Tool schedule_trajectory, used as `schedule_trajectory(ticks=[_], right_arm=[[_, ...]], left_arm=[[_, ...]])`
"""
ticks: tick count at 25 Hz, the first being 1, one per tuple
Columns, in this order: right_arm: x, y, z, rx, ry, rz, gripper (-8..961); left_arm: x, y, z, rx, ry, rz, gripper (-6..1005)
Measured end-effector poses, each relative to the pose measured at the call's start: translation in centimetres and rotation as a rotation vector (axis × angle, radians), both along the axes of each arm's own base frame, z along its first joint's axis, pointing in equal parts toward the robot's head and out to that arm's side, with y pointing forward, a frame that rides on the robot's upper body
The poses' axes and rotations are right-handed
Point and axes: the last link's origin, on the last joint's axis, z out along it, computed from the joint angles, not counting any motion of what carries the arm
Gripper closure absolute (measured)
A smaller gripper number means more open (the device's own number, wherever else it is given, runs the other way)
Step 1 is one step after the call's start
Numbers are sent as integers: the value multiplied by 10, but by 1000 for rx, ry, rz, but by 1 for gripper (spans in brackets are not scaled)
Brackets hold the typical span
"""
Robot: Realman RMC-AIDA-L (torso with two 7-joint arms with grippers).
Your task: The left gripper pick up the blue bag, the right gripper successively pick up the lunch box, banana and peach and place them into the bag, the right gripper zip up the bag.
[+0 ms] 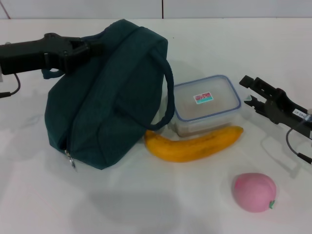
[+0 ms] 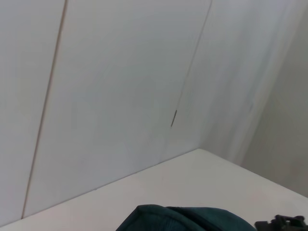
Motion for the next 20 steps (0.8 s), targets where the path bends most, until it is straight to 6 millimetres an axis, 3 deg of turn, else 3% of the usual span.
schedule_trajectory(ticks=[20], right_arm=[[-28,27,-4,-51,0,44,146]], left_arm=[[0,1,2,22,21,-36,958]])
